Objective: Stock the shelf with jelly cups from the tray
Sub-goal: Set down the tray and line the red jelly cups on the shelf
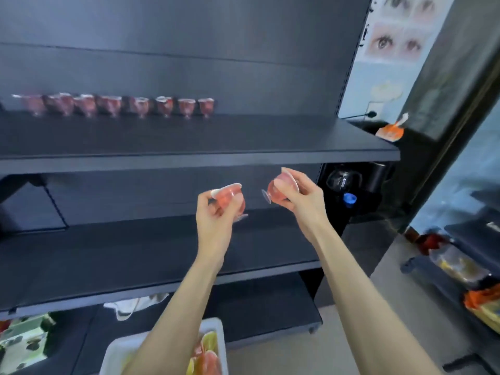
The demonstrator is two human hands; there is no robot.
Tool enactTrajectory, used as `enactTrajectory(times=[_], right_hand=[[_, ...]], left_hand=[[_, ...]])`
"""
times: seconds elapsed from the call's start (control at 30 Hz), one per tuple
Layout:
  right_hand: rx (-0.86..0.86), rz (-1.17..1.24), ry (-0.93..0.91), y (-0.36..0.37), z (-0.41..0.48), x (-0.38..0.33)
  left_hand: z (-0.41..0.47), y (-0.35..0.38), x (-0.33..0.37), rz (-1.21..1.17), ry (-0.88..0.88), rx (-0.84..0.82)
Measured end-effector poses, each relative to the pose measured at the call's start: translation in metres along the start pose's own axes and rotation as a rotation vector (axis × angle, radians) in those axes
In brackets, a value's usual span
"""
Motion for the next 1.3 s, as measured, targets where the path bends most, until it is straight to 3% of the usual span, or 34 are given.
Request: enactTrajectory(times=[0.3, 0.83, 1.3], right_hand=[[-0.112, -0.099, -0.171, 0.027, 0.131, -0.036], [-0.351, -0.516, -0.334, 0.079, 0.379, 0.038], [-0.582, -0.731, -0.289, 0.11, 0.459, 0.119]], left_hand=[[0.103, 0.047, 0.076, 0.112, 0.223, -0.048], [0.377, 0.077, 0.084, 0.587, 0.14, 0.083], [0.454, 0.102, 0.052, 0.966, 0.169, 0.152]])
Point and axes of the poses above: each hand's wrist, its own z-axis towards the middle knuckle, its own y-axis out of the palm, x = y × z, the point moved 8 cm from there along z, towards the middle knuckle, and after that the axes turned 11 degrees about -y, right-handed, at the moved point
